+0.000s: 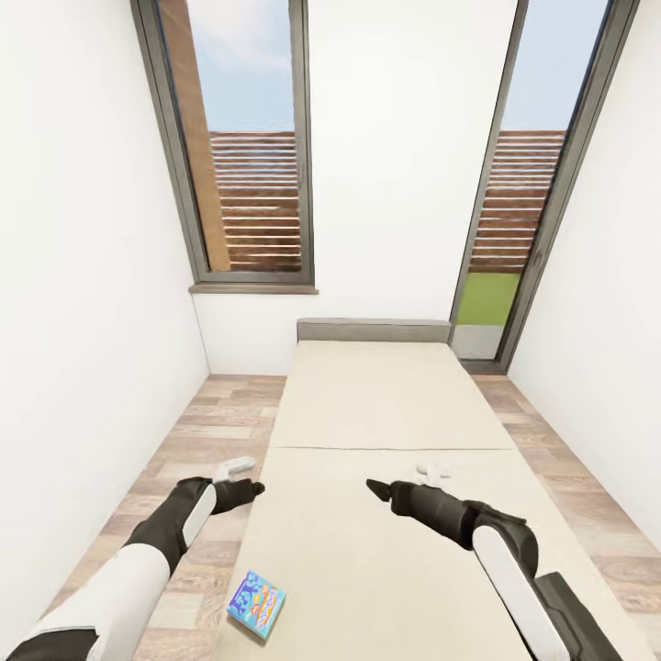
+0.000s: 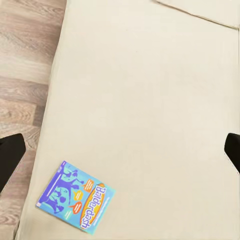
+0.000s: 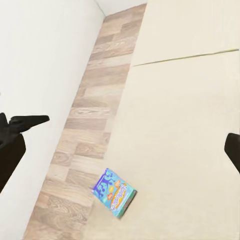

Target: Put all the toys in the child's room - the three board games (two on the bed and one on the table), the two jigsaw puzzles on the table, and the tennis ball on the table - inside the toy box on the table in the child's room.

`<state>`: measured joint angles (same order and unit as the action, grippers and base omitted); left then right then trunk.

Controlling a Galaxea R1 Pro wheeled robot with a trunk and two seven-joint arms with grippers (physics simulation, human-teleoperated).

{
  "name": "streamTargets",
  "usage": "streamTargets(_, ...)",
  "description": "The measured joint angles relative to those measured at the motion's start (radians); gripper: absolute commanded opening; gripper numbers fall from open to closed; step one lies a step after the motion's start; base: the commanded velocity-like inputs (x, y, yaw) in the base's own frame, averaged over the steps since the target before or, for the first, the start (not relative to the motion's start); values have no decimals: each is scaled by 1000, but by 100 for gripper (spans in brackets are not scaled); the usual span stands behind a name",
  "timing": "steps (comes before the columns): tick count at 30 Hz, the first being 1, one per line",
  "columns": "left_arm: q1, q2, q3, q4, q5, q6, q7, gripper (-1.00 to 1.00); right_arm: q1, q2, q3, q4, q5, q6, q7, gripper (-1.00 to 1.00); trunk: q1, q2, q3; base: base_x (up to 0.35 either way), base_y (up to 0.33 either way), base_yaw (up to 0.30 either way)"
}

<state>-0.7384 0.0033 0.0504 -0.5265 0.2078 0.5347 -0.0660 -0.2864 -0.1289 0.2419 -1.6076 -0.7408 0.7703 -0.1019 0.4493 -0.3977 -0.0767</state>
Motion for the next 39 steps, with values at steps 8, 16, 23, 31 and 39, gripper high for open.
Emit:
streamTargets(8, -10, -5, -2, 13, -3, -45, 0, 100, -7, 14, -72, -4, -60, 86, 180, 100, 0, 0, 0, 0, 0, 0)
streamTargets(16, -11, -7, -3, 14, -3, -52, 0, 100, 2, 8, -182, -2, -65, 87, 438, 100, 0, 0, 0, 0, 0, 0)
streamTargets(23, -11, -8, -3, 17, -3, -55, 1, 100, 2, 13, -191, 1, -60, 86, 456, 100, 0, 0, 0, 0, 0, 0)
streamTargets(31, -11, -8, -3, 17, -3, -56, 0, 100, 2, 19, -191, 4, -54, 82, 452, 100, 0, 0, 0, 0, 0, 0)
streamTargets(39, -11, -7, -3, 17, -3, -56, -1, 100, 2, 20, -193, 7, -52, 80, 451, 100, 0, 0, 0, 0, 0, 0)
